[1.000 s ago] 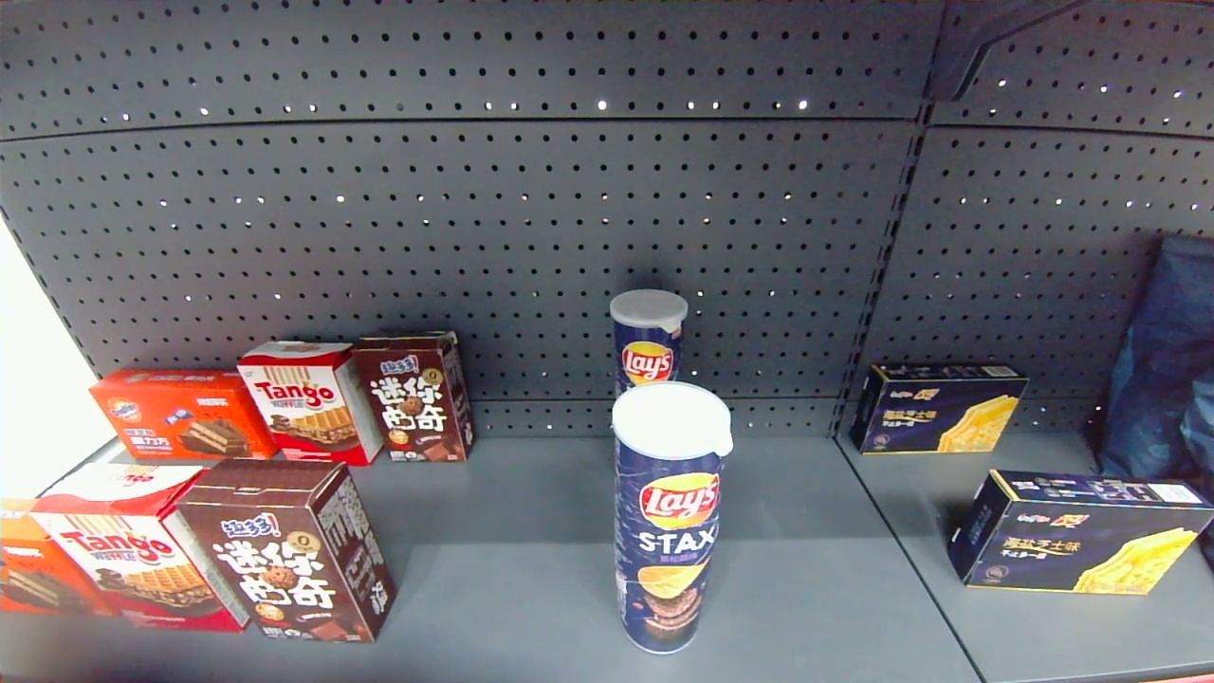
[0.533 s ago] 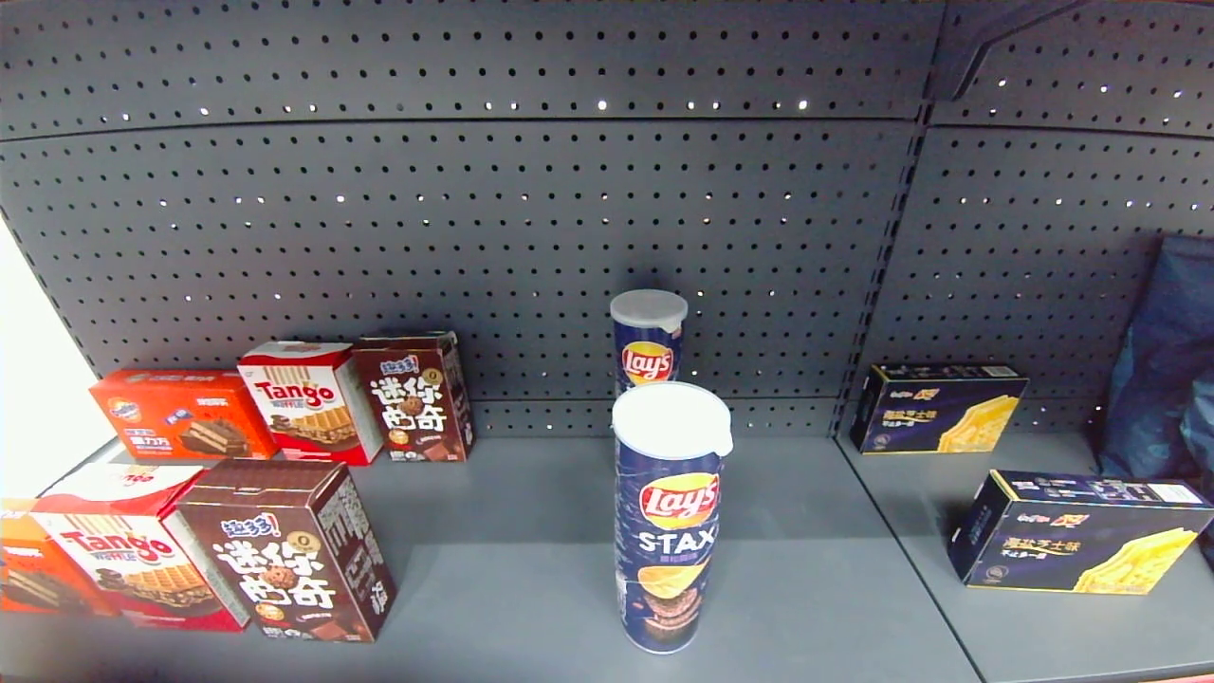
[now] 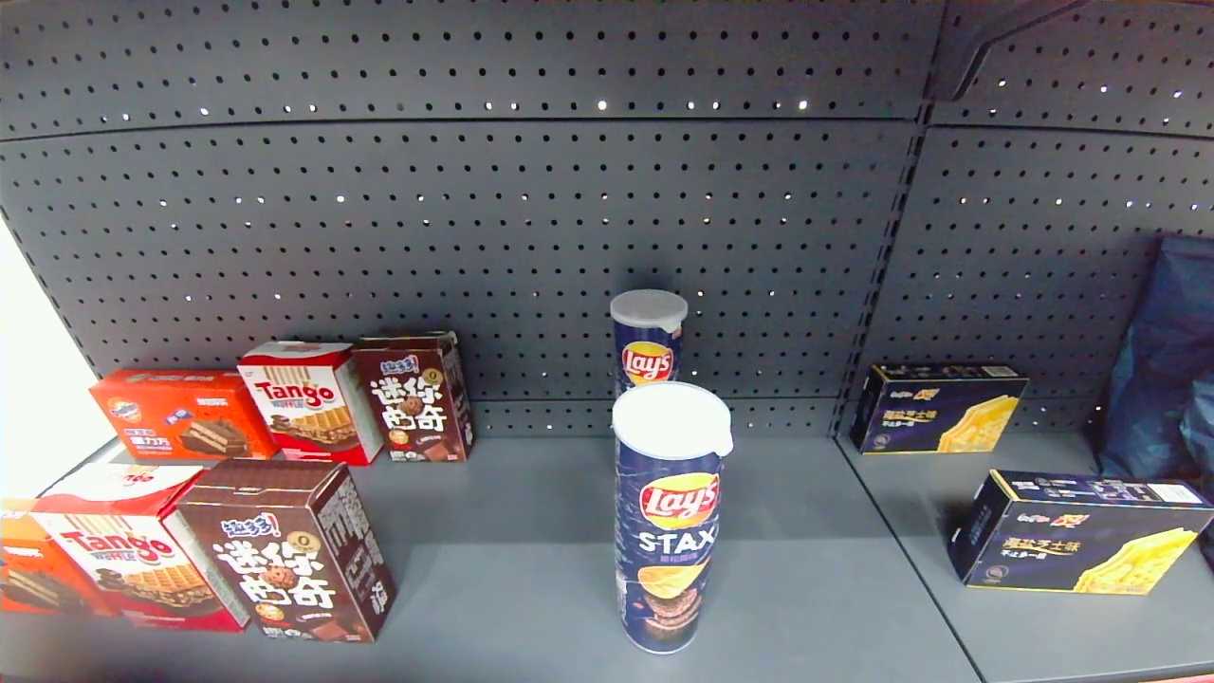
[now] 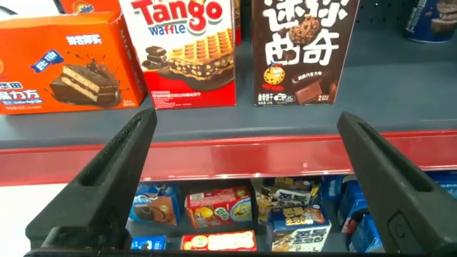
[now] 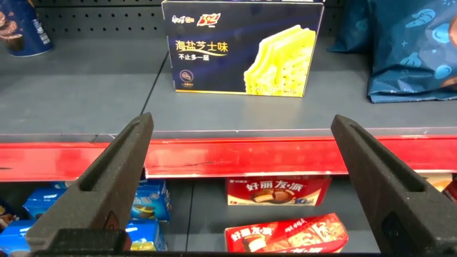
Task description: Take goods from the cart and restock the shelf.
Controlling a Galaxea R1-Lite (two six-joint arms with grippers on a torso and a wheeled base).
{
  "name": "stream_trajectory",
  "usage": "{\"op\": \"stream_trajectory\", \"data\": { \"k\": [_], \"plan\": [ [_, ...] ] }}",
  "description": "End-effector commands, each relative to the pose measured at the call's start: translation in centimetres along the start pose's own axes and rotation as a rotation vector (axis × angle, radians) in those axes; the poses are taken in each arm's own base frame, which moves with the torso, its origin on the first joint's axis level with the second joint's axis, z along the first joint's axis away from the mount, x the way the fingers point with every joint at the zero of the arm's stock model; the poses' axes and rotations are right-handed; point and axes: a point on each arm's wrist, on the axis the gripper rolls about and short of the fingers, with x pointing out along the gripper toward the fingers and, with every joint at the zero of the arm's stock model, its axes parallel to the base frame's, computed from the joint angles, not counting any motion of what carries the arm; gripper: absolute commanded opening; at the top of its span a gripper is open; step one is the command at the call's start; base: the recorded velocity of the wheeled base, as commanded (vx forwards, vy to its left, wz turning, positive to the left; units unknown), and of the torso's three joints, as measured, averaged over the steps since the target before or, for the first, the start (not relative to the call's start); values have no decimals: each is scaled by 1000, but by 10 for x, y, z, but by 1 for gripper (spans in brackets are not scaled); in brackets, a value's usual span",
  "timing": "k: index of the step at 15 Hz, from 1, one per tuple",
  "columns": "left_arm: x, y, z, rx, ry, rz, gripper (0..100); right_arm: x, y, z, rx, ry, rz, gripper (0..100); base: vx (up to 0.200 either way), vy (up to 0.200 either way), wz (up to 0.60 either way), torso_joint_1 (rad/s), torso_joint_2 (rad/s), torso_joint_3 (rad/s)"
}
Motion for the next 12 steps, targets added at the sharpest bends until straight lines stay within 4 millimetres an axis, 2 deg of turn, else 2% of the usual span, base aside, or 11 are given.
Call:
{"op": "stream_trajectory", "data": {
  "k": [1,6,12],
  "plan": [
    [0,0,0,0,-2,0,100,0,0,0,0,3,-1,100,0,0,0,0,0,0],
    [0,0,0,-20,-2,-3,100,0,0,0,-1,1,-1,100,0,0,0,0,0,0],
    [0,-2,0,-18,-5,-103,100,0,0,0,-1,1,-1,100,0,0,0,0,0,0]
  ]
}}
